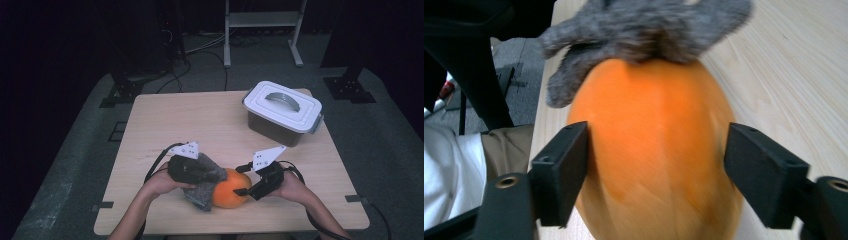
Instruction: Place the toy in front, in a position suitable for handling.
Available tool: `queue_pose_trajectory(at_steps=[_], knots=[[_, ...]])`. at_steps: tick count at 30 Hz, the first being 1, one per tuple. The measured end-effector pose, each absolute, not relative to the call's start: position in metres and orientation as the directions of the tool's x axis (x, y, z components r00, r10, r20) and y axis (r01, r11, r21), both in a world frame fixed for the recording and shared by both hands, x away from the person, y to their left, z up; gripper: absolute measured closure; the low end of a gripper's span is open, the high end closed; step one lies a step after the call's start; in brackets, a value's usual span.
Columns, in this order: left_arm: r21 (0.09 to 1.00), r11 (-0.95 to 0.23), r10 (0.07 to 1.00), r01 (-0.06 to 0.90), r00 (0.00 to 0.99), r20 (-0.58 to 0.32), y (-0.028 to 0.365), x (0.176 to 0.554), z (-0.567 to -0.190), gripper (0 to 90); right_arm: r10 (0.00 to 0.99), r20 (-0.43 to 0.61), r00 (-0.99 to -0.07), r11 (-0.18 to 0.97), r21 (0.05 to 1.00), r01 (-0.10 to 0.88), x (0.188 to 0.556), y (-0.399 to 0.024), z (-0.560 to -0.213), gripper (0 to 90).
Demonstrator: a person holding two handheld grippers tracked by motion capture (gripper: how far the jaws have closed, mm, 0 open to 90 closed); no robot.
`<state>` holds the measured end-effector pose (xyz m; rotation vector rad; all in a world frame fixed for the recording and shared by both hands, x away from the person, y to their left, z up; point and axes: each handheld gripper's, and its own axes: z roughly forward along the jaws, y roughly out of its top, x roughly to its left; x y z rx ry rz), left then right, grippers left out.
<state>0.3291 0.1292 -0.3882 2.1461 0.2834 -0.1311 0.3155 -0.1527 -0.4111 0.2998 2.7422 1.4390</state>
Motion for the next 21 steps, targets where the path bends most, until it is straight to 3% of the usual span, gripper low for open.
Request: queue_pose_trajectory(at_steps=[6, 8, 9, 11, 13, 21], knots=[[0.805, -0.537, 0.139, 0.252, 0.968, -0.210, 0.135, 0.322, -0.392, 75.8, 0.190, 0.148, -0.970, 0.545, 0.806, 0.230, 0.321, -0.151, -0.419, 18.6], [0.808, -0.532, 0.141, 0.253, 0.967, -0.210, 0.136, 0.323, -0.392, 75.8, 0.185, 0.176, -0.967, 0.541, 0.803, 0.250, 0.322, -0.150, -0.422, 22.4], [0.813, -0.524, 0.143, 0.255, 0.967, -0.211, 0.137, 0.324, -0.392, 75.8, 0.186, 0.183, -0.965, 0.540, 0.802, 0.256, 0.322, -0.150, -0.423, 28.9], [0.826, -0.496, 0.153, 0.270, 0.963, -0.223, 0.138, 0.326, -0.389, 75.9, 0.180, 0.144, -0.973, 0.539, 0.813, 0.220, 0.319, -0.151, -0.422, 41.7], [0.833, -0.486, 0.163, 0.265, 0.964, -0.212, 0.140, 0.331, -0.384, 75.9, 0.184, 0.104, -0.977, 0.530, 0.827, 0.188, 0.318, -0.153, -0.420, 47.2], [0.852, -0.457, 0.214, 0.255, 0.961, -0.173, 0.136, 0.348, -0.358, 75.9, 0.193, -0.069, -0.979, 0.571, 0.819, 0.055, 0.320, -0.146, -0.408, 49.4]])
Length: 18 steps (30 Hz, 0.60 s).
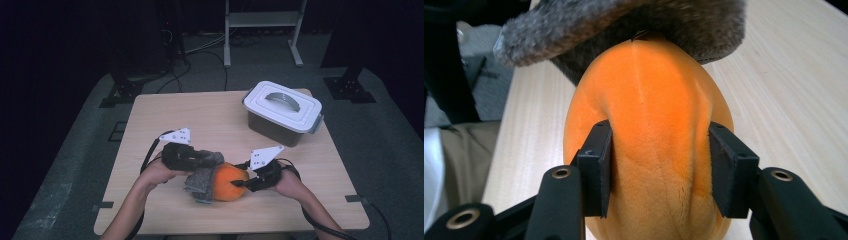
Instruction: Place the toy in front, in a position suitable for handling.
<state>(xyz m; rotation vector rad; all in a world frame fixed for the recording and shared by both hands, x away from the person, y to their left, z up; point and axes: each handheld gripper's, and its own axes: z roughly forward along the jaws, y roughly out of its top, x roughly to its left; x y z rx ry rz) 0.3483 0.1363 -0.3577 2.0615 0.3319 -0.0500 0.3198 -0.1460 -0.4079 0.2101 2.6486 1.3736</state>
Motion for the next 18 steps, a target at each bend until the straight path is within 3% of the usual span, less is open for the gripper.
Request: queue_pose_trajectory(at_steps=[4, 10, 18], knots=[[0.810, -0.525, 0.224, 0.262, 0.960, -0.166, 0.129, 0.350, -0.372, 75.9, 0.199, -0.048, -0.979, 0.560, 0.825, 0.074, 0.319, -0.146, -0.410, 45.6], [0.793, -0.544, 0.174, 0.274, 0.961, -0.213, 0.124, 0.337, -0.395, 75.9, 0.201, 0.072, -0.977, 0.532, 0.829, 0.170, 0.319, -0.152, -0.416, 26.5], [0.775, -0.582, 0.109, 0.247, 0.968, -0.227, 0.121, 0.317, -0.403, 75.9, 0.222, 0.226, -0.948, 0.519, 0.796, 0.312, 0.328, -0.155, -0.425, 17.5]])
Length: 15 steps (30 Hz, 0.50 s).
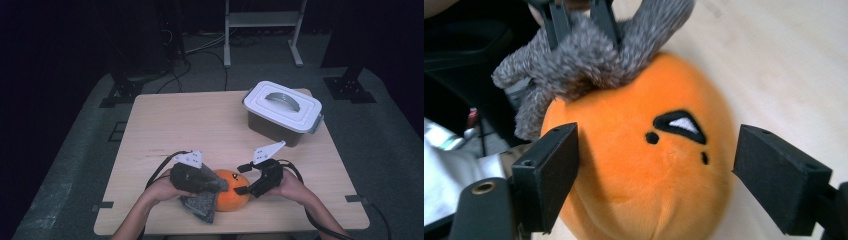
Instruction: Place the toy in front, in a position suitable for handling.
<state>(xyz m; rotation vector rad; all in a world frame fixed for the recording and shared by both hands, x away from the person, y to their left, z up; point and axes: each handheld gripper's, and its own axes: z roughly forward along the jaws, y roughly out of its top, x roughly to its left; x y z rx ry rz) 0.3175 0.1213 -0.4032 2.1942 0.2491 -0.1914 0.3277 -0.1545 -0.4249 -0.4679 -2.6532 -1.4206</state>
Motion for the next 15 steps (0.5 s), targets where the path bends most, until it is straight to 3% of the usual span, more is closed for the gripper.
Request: queue_pose_trajectory(at_steps=[2, 5, 8, 15], knots=[[0.778, -0.579, 0.112, 0.243, 0.969, -0.220, 0.121, 0.317, -0.403, 75.9, 0.206, 0.254, -0.945, 0.524, 0.787, 0.326, 0.327, -0.149, -0.432, 18.3], [0.796, -0.553, 0.128, 0.246, 0.969, -0.211, 0.121, 0.320, -0.399, 76.0, 0.207, 0.243, -0.948, 0.517, 0.795, 0.316, 0.325, -0.148, -0.434, 30.6], [0.813, -0.527, 0.145, 0.246, 0.969, -0.199, 0.117, 0.326, -0.392, 75.9, 0.182, 0.180, -0.967, 0.540, 0.803, 0.251, 0.319, -0.147, -0.430, 40.4], [0.806, -0.538, 0.173, 0.246, 0.968, -0.181, 0.121, 0.332, -0.389, 75.8, 0.167, 0.035, -0.985, 0.578, 0.806, 0.126, 0.313, -0.156, -0.421, 47.8]])
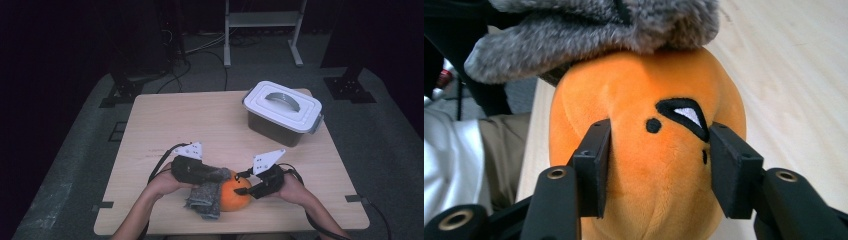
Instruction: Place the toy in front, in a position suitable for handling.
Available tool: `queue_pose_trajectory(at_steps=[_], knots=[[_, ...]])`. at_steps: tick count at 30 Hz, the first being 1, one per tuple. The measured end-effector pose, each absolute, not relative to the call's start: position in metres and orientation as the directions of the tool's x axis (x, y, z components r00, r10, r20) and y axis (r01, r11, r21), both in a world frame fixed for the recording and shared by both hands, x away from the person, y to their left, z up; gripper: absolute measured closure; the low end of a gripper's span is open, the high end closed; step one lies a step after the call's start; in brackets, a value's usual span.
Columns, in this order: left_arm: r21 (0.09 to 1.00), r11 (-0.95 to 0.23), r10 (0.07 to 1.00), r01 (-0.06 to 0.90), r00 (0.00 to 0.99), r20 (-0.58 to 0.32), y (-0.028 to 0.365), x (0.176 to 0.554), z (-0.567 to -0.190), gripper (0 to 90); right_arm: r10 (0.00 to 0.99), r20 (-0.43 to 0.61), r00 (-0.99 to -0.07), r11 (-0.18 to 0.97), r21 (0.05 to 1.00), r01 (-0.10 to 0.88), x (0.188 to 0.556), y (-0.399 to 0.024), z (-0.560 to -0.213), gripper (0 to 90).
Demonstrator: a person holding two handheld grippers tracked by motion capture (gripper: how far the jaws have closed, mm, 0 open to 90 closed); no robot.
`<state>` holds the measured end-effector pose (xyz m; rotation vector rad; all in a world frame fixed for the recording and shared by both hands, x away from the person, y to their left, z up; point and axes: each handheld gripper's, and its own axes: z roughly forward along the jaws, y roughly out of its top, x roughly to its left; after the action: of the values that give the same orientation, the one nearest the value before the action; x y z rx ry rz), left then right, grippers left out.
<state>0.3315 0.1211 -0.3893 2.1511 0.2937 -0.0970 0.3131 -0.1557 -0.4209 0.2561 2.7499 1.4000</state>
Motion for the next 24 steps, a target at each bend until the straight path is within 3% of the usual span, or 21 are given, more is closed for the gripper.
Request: queue_pose_trajectory(at_steps=[5, 9, 13, 15, 17, 24], knots=[[0.786, -0.556, 0.177, 0.270, 0.963, -0.205, 0.123, 0.332, -0.399, 75.8, 0.205, -0.006, -0.979, 0.588, 0.800, 0.119, 0.316, -0.165, -0.414, 45.5], [0.775, -0.572, 0.160, 0.269, 0.963, -0.217, 0.118, 0.327, -0.405, 75.8, 0.216, 0.061, -0.974, 0.568, 0.804, 0.176, 0.319, -0.164, -0.413, 28.5], [0.761, -0.594, 0.116, 0.259, 0.964, -0.238, 0.114, 0.320, -0.407, 75.4, 0.228, 0.141, -0.963, 0.556, 0.794, 0.248, 0.325, -0.164, -0.418, 19.5], [0.762, -0.595, 0.116, 0.255, 0.966, -0.232, 0.114, 0.320, -0.405, 75.2, 0.228, 0.170, -0.959, 0.549, 0.791, 0.270, 0.327, -0.163, -0.423, 19.5], [0.770, -0.585, 0.124, 0.253, 0.967, -0.223, 0.116, 0.322, -0.402, 75.4, 0.226, 0.185, -0.956, 0.536, 0.796, 0.281, 0.326, -0.162, -0.427, 26.1], [0.803, -0.552, 0.124, 0.226, 0.974, -0.190, 0.105, 0.330, -0.384, 75.4, 0.174, 0.068, -0.982, 0.548, 0.822, 0.154, 0.311, -0.155, -0.426, 36.4]])
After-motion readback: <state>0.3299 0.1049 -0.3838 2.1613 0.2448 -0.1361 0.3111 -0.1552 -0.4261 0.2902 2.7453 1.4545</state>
